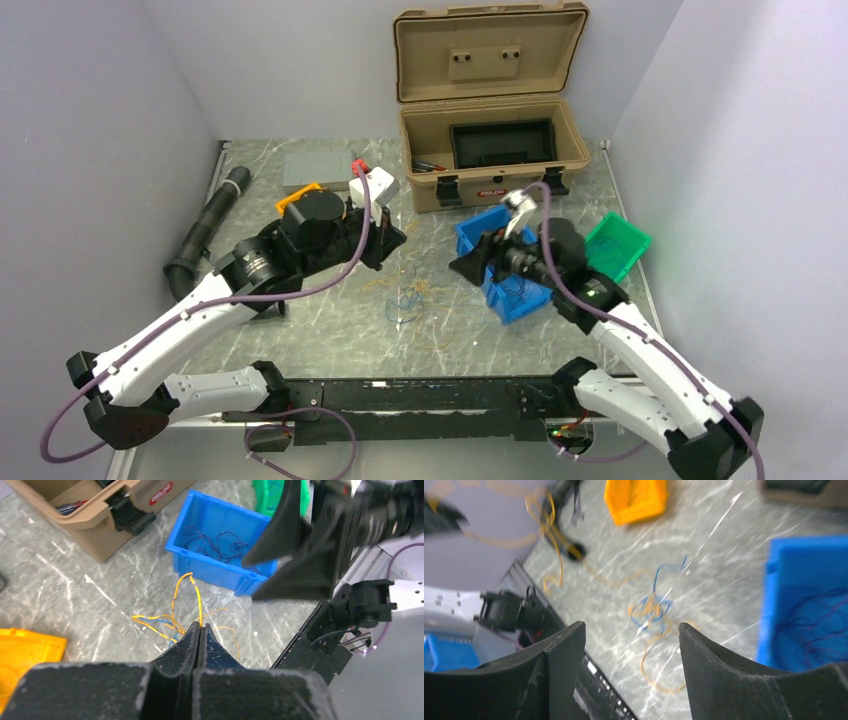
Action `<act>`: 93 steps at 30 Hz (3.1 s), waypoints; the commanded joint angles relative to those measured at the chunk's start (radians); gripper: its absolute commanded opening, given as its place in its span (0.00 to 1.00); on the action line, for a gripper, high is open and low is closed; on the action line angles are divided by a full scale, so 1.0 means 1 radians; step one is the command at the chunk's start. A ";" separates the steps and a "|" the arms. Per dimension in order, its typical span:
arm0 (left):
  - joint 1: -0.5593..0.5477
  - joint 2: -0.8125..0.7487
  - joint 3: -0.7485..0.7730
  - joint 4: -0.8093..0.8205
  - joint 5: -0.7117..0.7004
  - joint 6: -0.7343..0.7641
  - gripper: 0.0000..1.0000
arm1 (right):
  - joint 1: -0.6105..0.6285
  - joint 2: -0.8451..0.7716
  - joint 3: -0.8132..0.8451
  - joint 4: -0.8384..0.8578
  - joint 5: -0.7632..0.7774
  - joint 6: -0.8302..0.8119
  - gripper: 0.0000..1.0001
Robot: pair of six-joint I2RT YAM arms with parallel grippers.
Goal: Untangle the cables
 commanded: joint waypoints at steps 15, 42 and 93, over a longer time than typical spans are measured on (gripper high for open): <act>0.129 -0.002 -0.030 -0.021 -0.007 0.046 0.00 | 0.716 0.407 -0.072 0.253 0.783 0.317 0.63; 0.243 0.065 -0.103 0.065 0.101 0.027 0.00 | 0.530 0.717 -0.005 0.286 0.721 0.414 0.33; 0.628 -0.144 -0.153 -0.316 -0.572 -0.277 0.00 | 0.010 0.052 0.251 -0.487 0.881 0.125 0.00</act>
